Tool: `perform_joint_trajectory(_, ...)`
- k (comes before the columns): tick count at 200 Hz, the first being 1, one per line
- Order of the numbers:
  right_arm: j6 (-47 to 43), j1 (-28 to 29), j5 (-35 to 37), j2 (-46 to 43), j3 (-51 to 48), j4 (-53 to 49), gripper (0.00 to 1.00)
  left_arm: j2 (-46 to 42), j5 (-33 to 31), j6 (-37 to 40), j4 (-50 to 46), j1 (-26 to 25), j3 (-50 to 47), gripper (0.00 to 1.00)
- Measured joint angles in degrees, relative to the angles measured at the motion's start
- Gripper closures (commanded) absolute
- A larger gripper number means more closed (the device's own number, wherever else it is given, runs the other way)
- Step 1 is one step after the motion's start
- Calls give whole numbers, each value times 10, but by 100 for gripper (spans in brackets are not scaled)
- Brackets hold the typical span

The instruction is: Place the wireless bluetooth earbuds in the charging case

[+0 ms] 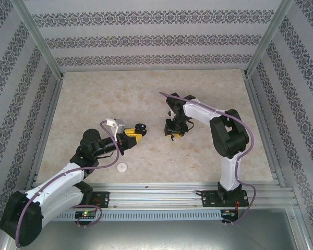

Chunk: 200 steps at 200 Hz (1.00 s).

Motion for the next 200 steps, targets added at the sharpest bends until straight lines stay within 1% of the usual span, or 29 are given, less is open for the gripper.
perform_joint_trajectory(32,-17,-4,2,3,23,-13,61,0,0,0,0,0,0,100)
perform_joint_trajectory(61,-34,-5,7,25,46,-20,61,0,-1,0,0,0,0,100)
perform_joint_trajectory(95,-46,-5,13,47,49,-29,63,2,-5,0,0,0,0,100)
perform_joint_trajectory(200,-54,1,17,64,49,-30,73,3,-7,0,0,0,0,100)
